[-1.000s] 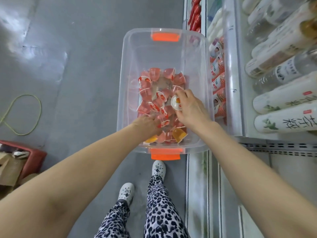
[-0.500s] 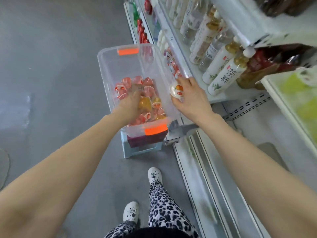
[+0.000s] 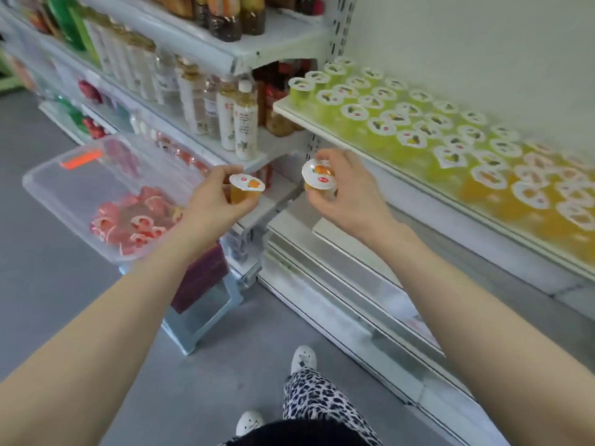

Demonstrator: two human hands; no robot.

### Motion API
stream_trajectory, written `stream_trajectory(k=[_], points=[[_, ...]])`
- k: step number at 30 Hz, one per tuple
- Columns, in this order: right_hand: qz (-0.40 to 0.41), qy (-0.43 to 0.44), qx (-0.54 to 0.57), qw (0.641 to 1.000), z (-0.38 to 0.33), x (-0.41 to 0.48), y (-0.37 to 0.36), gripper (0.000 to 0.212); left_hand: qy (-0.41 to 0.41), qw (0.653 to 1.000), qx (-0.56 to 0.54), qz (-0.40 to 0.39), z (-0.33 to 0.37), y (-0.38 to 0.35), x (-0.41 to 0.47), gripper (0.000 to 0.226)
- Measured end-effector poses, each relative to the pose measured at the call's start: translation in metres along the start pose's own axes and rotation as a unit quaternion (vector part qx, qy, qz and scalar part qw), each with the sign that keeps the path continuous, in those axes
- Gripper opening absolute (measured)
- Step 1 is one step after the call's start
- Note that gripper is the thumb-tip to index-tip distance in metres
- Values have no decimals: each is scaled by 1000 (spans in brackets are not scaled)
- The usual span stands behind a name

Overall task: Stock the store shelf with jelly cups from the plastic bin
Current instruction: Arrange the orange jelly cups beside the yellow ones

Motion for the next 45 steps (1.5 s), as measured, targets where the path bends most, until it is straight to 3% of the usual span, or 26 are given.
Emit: stream_trajectory(k=[8,19,25,31,38,45], points=[[124,-113,-50,985,70,-113,110,49,-133,984,-6,-116,128,-108,11,61],[234,-234,-89,939,177,-264,261,41,-277,943,-8,-185,291,-267,-7,54],[223,-277,-96,930,257,-319,317,37,-296,936,-25,-187,339,-331,-18,57],[165,-320,-51,931,322,-333,312,32,-298,938,-2,-176,362,-370,-23,57],[128,-314,-20,941,355,-322,295,31,-282,946,20,-162,364,-388,-27,60],[143,-292,-21,945,368,-316,294,32,-275,949,33,-153,368,-393,-30,56]])
Point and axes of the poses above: each hand's wrist, its own x-axis towards the middle knuckle, its own y-axis out of the back of the hand, z = x × y, the point moved 3 cm from there along x, towards the middle knuckle, and after that the axes turned 11 degrees about -z, right-handed, at the moved point
